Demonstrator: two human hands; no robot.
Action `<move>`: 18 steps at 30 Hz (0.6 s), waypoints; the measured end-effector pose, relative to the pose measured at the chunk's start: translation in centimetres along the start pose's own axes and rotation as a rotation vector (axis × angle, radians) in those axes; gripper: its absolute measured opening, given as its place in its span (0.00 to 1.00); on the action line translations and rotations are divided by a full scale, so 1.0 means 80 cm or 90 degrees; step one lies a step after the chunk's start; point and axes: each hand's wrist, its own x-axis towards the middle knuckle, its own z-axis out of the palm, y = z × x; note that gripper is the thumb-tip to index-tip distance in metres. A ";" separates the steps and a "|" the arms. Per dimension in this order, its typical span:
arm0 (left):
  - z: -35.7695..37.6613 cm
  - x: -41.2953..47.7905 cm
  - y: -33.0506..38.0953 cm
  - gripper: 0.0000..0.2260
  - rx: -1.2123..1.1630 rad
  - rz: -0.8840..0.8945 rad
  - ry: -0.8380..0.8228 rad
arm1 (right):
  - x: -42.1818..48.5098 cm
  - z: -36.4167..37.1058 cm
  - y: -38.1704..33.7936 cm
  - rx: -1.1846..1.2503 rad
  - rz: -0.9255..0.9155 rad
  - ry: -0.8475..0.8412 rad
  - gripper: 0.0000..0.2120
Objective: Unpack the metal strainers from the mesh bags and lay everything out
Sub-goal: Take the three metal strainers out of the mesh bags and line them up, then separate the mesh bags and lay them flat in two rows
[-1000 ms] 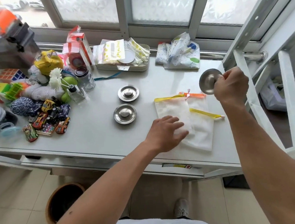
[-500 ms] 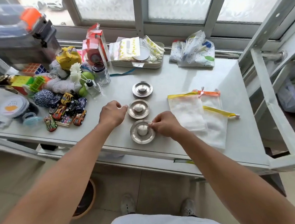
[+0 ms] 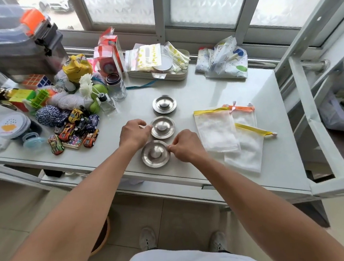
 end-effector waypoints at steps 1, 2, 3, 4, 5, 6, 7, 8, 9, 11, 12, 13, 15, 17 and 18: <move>0.001 -0.005 0.005 0.18 0.056 0.033 0.032 | 0.000 -0.005 0.002 -0.005 -0.007 0.019 0.11; 0.003 -0.010 0.011 0.23 0.099 0.075 0.058 | -0.001 -0.011 0.003 -0.011 -0.015 0.047 0.11; 0.008 -0.015 0.017 0.27 0.130 0.116 0.069 | -0.001 -0.016 0.006 -0.021 -0.023 0.084 0.11; 0.014 -0.021 0.025 0.30 0.162 0.153 0.066 | 0.001 -0.021 0.010 -0.041 -0.034 0.129 0.11; 0.022 -0.025 0.032 0.34 0.202 0.176 0.056 | 0.003 -0.025 0.016 -0.072 -0.046 0.175 0.14; 0.030 -0.028 0.038 0.37 0.243 0.183 0.046 | 0.005 -0.029 0.022 -0.108 -0.053 0.212 0.17; 0.037 -0.030 0.043 0.40 0.276 0.178 0.036 | 0.008 -0.032 0.029 -0.145 -0.048 0.238 0.21; 0.042 -0.030 0.046 0.41 0.295 0.163 0.029 | 0.012 -0.034 0.038 -0.177 -0.032 0.249 0.24; 0.045 -0.028 0.047 0.42 0.301 0.145 0.024 | 0.015 -0.035 0.046 -0.206 -0.007 0.244 0.28; 0.046 -0.024 0.044 0.38 0.297 0.122 0.026 | 0.018 -0.036 0.062 -0.257 0.042 0.211 0.33; 0.046 -0.021 0.040 0.37 0.294 0.123 0.031 | 0.018 -0.036 0.069 -0.275 0.057 0.196 0.34; 0.046 -0.019 0.037 0.36 0.291 0.127 0.036 | 0.017 -0.035 0.075 -0.286 0.063 0.188 0.35; 0.046 -0.016 0.031 0.35 0.291 0.134 0.045 | 0.014 -0.032 0.081 -0.297 0.054 0.194 0.34; 0.048 -0.019 0.032 0.37 0.307 0.156 0.080 | 0.012 -0.027 0.082 -0.279 0.028 0.218 0.32; 0.051 -0.022 0.036 0.37 0.316 0.191 0.108 | 0.011 -0.025 0.081 -0.251 0.014 0.242 0.30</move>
